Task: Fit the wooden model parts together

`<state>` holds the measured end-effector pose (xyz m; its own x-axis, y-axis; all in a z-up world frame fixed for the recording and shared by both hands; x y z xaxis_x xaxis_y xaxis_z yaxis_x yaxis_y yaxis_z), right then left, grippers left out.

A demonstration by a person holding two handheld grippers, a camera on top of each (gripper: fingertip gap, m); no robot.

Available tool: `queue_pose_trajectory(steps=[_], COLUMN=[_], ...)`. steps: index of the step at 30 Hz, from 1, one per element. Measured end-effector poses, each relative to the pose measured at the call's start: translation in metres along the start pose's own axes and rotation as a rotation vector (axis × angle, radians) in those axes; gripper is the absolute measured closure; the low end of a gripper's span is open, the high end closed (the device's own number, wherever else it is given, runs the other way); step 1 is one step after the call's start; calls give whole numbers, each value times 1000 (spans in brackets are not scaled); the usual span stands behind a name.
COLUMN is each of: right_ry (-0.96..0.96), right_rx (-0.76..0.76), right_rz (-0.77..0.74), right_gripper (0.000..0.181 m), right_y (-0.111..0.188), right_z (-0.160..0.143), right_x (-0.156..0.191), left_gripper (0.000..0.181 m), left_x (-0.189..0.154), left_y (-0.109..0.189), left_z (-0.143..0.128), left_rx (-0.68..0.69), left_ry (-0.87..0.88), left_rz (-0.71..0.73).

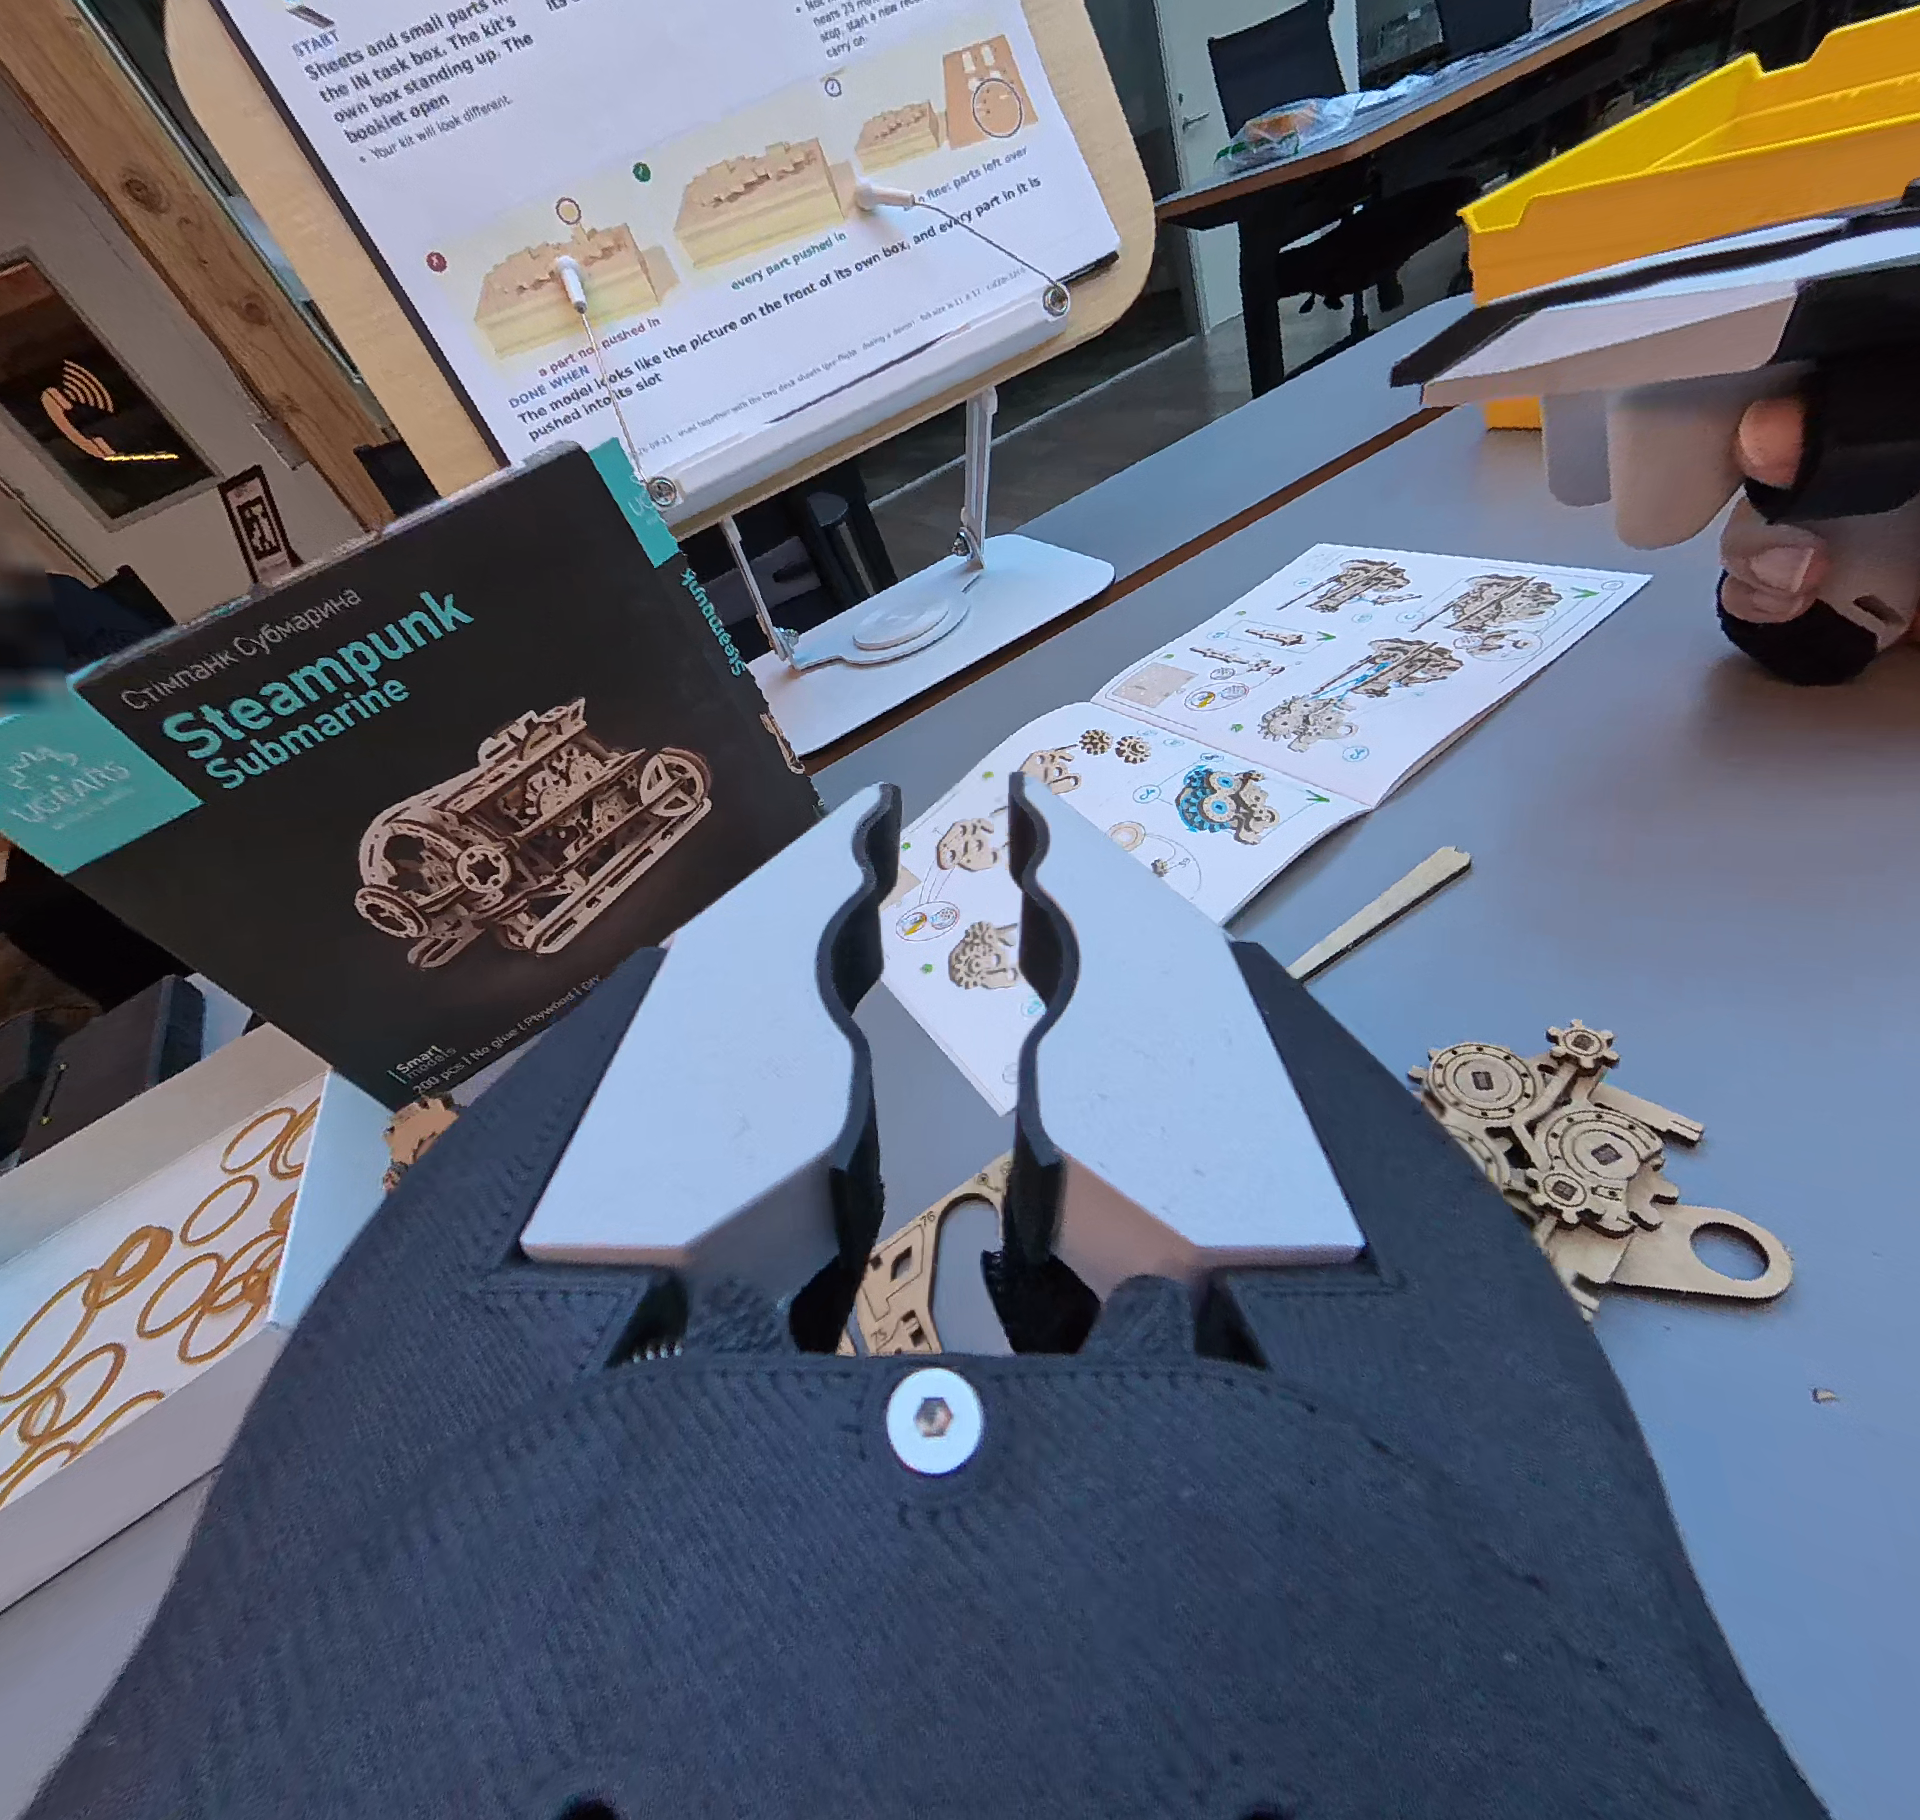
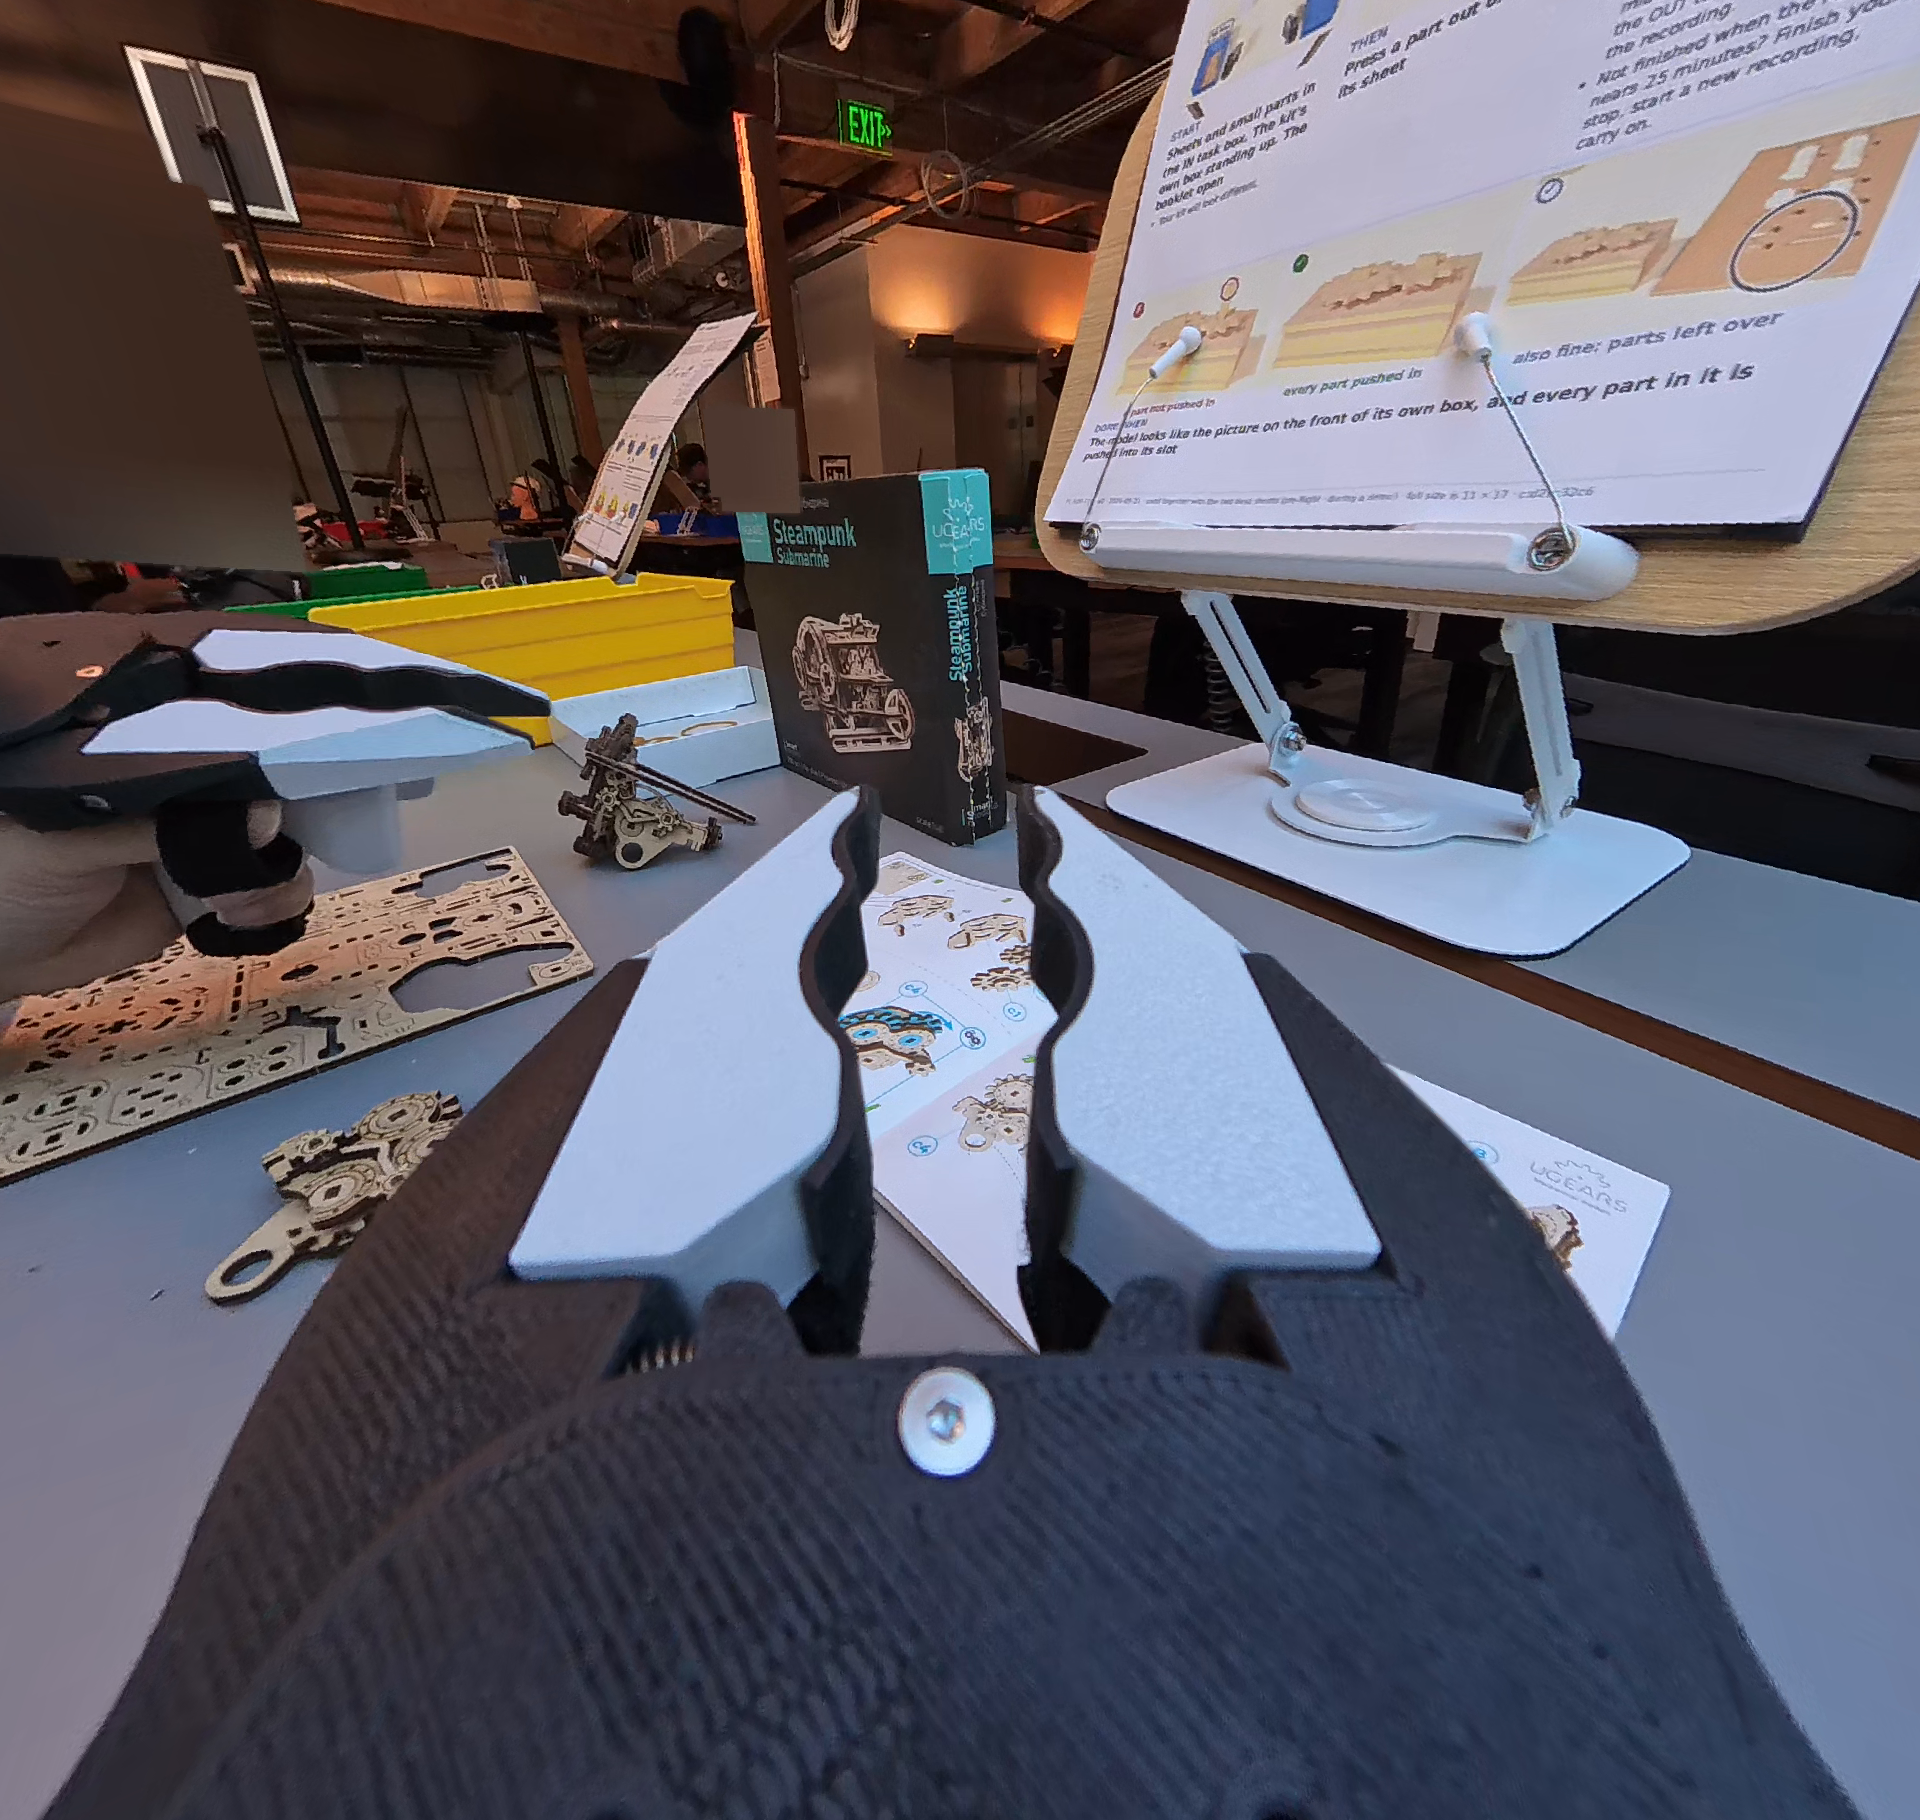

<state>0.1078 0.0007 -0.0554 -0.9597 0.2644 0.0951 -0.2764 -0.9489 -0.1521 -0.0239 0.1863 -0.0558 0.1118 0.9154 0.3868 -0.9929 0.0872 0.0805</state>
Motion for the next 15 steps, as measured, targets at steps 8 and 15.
queue_pose_trajectory(steps=[8, 15], right_ry=[330, 419], right_rx=[-65, 190], right_rz=[-182, -120], right_gripper=[154, 146], right_y=[40, 98], right_z=[60, 15], right_x=[0, 31], left_gripper=[155, 151], left_x=[-11, -33], left_y=[-1, 22], left_z=[7, 28], left_rx=[-20, 50], left_ry=[98, 105], left_rz=[-142, -322])
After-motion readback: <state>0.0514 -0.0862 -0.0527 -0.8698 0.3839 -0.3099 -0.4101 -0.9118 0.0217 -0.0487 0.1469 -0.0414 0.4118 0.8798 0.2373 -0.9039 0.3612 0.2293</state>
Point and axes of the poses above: each gripper's, where its closed fingertips meet, y back along the fingers, z out of its top, x = y × z across the jaws, the point moved 5 cm from there along y, back along the fingers, and after that the axes turned 3 degrees about -y, right-handed, at the moved point
